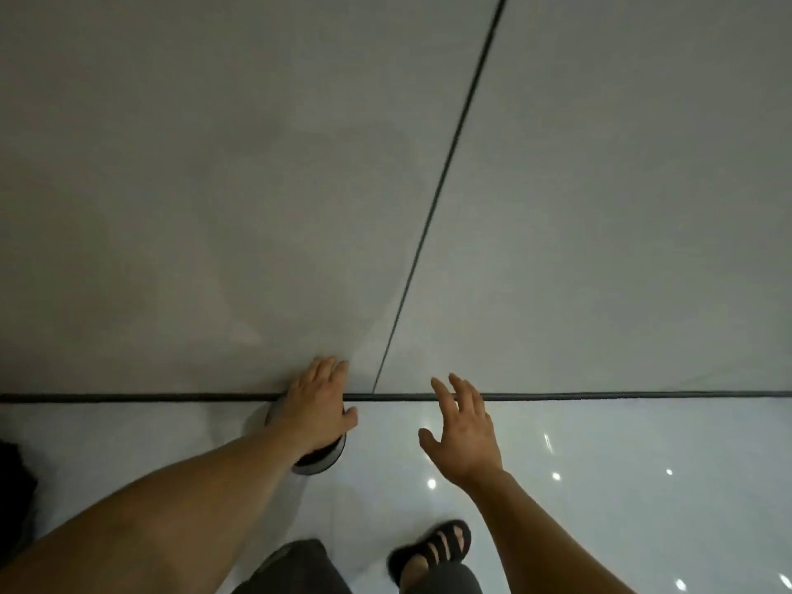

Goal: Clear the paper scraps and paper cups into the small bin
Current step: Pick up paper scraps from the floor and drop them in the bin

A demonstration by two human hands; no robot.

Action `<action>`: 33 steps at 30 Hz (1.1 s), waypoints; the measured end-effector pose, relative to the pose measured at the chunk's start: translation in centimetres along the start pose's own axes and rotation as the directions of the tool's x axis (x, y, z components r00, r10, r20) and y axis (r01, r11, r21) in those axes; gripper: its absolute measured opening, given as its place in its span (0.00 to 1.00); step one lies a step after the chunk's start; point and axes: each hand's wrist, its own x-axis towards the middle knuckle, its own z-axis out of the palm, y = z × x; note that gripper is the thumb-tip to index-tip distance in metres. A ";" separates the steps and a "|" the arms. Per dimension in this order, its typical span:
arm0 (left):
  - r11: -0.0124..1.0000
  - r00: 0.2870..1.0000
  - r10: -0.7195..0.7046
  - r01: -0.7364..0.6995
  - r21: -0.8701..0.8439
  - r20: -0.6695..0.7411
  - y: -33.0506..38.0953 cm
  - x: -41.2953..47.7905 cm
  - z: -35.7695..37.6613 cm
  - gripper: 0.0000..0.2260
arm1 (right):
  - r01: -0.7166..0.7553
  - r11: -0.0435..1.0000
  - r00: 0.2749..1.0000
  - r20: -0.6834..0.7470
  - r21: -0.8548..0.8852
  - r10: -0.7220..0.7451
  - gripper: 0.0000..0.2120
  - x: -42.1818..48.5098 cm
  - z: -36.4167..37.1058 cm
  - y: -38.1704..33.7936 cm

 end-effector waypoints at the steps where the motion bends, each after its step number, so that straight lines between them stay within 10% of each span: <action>1: 0.998 0.998 0.057 -0.058 0.024 0.026 2.3 -0.2 -0.6 0.36 | -0.048 0.999 0.999 -0.015 -0.003 0.048 0.36 -1.5 -1.3 1.6; 12: 0.767 0.812 0.580 -0.569 0.295 0.058 32.6 -0.8 -3.2 0.35 | -0.457 0.860 0.831 -0.235 0.226 0.504 0.36 -17.6 -10.0 18.9; 33: 0.225 0.281 0.895 -0.955 0.194 0.346 78.8 -11.6 15.5 0.35 | -0.851 0.313 0.237 -0.224 0.421 0.945 0.37 -45.7 -15.7 49.4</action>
